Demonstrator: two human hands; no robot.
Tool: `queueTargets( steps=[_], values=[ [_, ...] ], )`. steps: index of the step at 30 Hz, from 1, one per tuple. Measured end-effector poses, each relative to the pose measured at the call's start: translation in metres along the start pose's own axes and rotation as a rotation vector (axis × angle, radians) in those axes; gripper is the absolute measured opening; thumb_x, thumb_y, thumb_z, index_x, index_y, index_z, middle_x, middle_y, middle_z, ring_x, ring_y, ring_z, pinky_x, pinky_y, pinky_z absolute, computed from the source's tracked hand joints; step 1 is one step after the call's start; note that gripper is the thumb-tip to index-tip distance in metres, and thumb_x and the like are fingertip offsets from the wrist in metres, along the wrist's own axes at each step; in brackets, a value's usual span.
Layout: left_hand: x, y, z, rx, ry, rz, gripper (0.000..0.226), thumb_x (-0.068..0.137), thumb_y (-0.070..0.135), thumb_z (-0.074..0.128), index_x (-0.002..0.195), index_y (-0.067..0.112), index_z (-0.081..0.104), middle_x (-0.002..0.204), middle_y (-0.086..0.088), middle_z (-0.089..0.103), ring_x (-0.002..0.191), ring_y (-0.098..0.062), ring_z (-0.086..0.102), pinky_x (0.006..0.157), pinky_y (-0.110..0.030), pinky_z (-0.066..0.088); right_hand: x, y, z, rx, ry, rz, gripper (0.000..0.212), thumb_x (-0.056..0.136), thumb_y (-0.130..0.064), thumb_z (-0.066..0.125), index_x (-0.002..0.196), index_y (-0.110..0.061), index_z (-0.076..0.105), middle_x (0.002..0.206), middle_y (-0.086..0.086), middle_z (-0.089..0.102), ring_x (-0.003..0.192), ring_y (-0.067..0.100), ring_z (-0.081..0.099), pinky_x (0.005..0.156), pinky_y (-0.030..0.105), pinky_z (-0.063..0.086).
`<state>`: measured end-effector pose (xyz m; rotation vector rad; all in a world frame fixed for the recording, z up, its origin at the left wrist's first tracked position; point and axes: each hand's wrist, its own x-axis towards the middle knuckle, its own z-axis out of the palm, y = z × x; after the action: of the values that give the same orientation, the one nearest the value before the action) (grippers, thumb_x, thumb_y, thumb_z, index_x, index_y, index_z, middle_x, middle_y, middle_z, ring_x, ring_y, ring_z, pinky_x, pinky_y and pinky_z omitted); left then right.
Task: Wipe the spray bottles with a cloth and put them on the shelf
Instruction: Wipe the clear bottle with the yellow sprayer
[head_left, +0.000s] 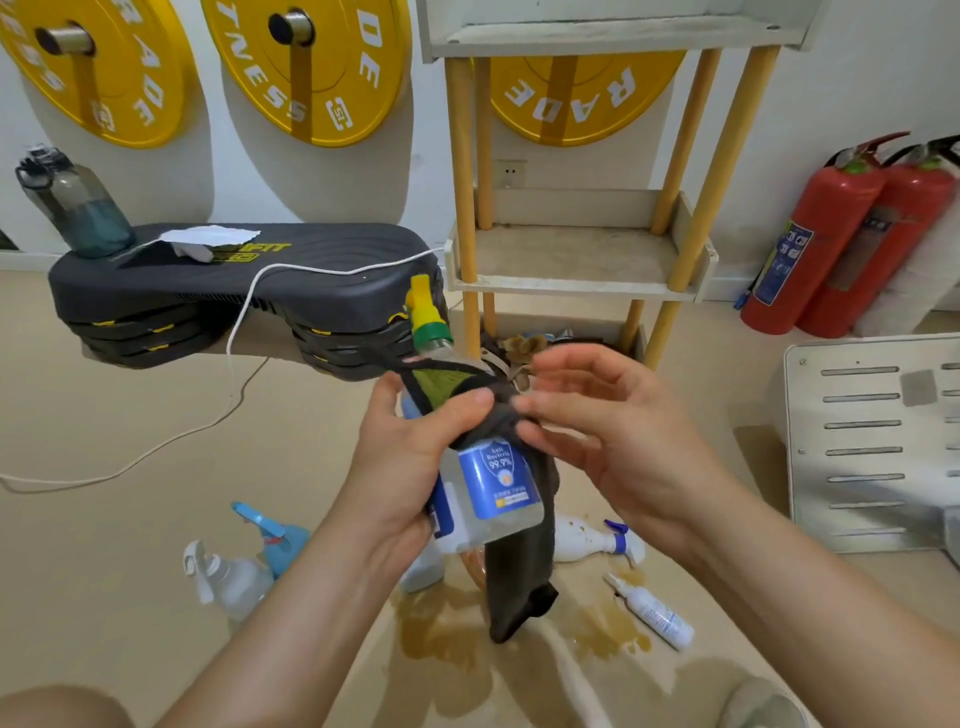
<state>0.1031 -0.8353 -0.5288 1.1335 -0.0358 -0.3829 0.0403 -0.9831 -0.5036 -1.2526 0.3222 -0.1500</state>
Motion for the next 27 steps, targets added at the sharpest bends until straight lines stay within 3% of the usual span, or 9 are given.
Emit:
queueTargets(
  steps=[1, 3, 6, 10, 15, 18, 21, 24, 27],
  values=[
    [0.001, 0.003, 0.0, 0.002, 0.003, 0.021, 0.069, 0.061, 0.014, 0.075, 0.127, 0.006, 0.054, 0.099, -0.015, 0.071, 0.076, -0.024, 0.071, 0.062, -0.034, 0.057, 0.002, 0.003, -0.004, -0.151, 0.066, 0.022, 0.022, 0.085, -0.018, 0.074, 0.106, -0.012, 0.068, 0.109, 0.012, 0.066, 0.097, 0.021, 0.069, 0.071, 0.029, 0.061],
    [0.004, 0.01, -0.003, -0.025, 0.0, 0.038, 0.067, 0.065, 0.015, 0.074, 0.128, 0.005, 0.055, 0.101, -0.016, 0.07, 0.077, -0.023, 0.071, 0.063, -0.033, 0.057, 0.009, 0.012, -0.013, -0.365, 0.103, 0.212, 0.062, 0.073, -0.061, 0.07, 0.116, -0.017, 0.065, 0.111, 0.004, 0.066, 0.102, 0.02, 0.065, 0.081, 0.038, 0.06],
    [0.006, 0.014, -0.006, -0.089, -0.088, 0.041, 0.06, 0.071, 0.008, 0.072, 0.128, 0.0, 0.057, 0.103, -0.017, 0.068, 0.078, -0.024, 0.07, 0.067, -0.035, 0.059, 0.01, 0.022, -0.01, -0.136, -0.157, 0.484, 0.104, 0.048, -0.084, 0.061, 0.13, -0.02, 0.059, 0.127, 0.009, 0.065, 0.117, 0.029, 0.062, 0.103, 0.057, 0.046],
    [-0.005, -0.004, 0.001, 0.111, -0.259, 0.08, 0.048, 0.072, 0.013, 0.064, 0.119, 0.003, 0.063, 0.107, -0.015, 0.073, 0.093, -0.027, 0.071, 0.076, -0.034, 0.058, 0.013, 0.032, -0.004, 0.209, -0.455, 0.304, 0.072, 0.054, -0.057, 0.088, 0.112, -0.016, 0.073, 0.12, 0.016, 0.069, 0.108, 0.026, 0.068, 0.099, 0.042, 0.054],
    [-0.001, -0.001, -0.011, 0.699, -0.359, 0.284, 0.037, 0.08, 0.06, 0.055, 0.115, 0.051, 0.063, 0.125, 0.009, 0.065, 0.124, -0.006, 0.055, 0.104, -0.026, 0.044, 0.01, 0.027, -0.011, 0.023, -0.569, 0.122, 0.06, 0.062, -0.019, 0.091, 0.118, -0.015, 0.068, 0.112, 0.014, 0.071, 0.101, 0.024, 0.069, 0.084, 0.033, 0.057],
    [0.004, 0.008, -0.023, 0.513, -0.572, 0.138, 0.046, 0.087, 0.052, 0.059, 0.127, 0.03, 0.054, 0.123, 0.023, 0.066, 0.118, 0.006, 0.057, 0.094, -0.011, 0.044, 0.009, 0.024, -0.013, 0.013, -0.534, 0.073, 0.046, 0.06, -0.01, 0.083, 0.105, -0.017, 0.073, 0.101, 0.012, 0.074, 0.087, 0.021, 0.072, 0.074, 0.029, 0.059],
    [0.018, 0.007, -0.041, 0.443, -0.779, -0.049, 0.083, 0.074, 0.051, 0.079, 0.141, 0.021, 0.04, 0.139, 0.014, 0.058, 0.132, -0.005, 0.049, 0.102, -0.024, 0.044, 0.011, 0.009, -0.027, 0.071, -0.66, 0.063, 0.068, 0.051, -0.028, 0.094, 0.111, -0.008, 0.07, 0.102, 0.017, 0.071, 0.088, 0.027, 0.07, 0.078, 0.037, 0.059],
    [0.021, -0.015, -0.047, 0.591, -0.685, -0.234, 0.069, 0.061, 0.055, 0.087, 0.116, 0.021, 0.065, 0.112, 0.004, 0.072, 0.105, -0.013, 0.065, 0.094, -0.035, 0.05, 0.013, -0.012, -0.044, 0.053, -0.723, 0.047, 0.062, 0.048, -0.035, 0.095, 0.102, -0.011, 0.076, 0.095, 0.012, 0.074, 0.084, 0.023, 0.072, 0.077, 0.034, 0.059],
    [0.021, -0.031, -0.044, 0.688, -0.379, -0.157, 0.017, 0.089, 0.03, 0.072, 0.084, 0.015, 0.075, 0.08, -0.005, 0.073, 0.075, -0.018, 0.066, 0.079, -0.043, 0.049, 0.015, -0.025, -0.058, -0.185, -0.602, 0.006, 0.061, 0.046, -0.027, 0.091, 0.1, -0.007, 0.072, 0.093, 0.012, 0.074, 0.082, 0.022, 0.073, 0.069, 0.03, 0.06]
  ],
)
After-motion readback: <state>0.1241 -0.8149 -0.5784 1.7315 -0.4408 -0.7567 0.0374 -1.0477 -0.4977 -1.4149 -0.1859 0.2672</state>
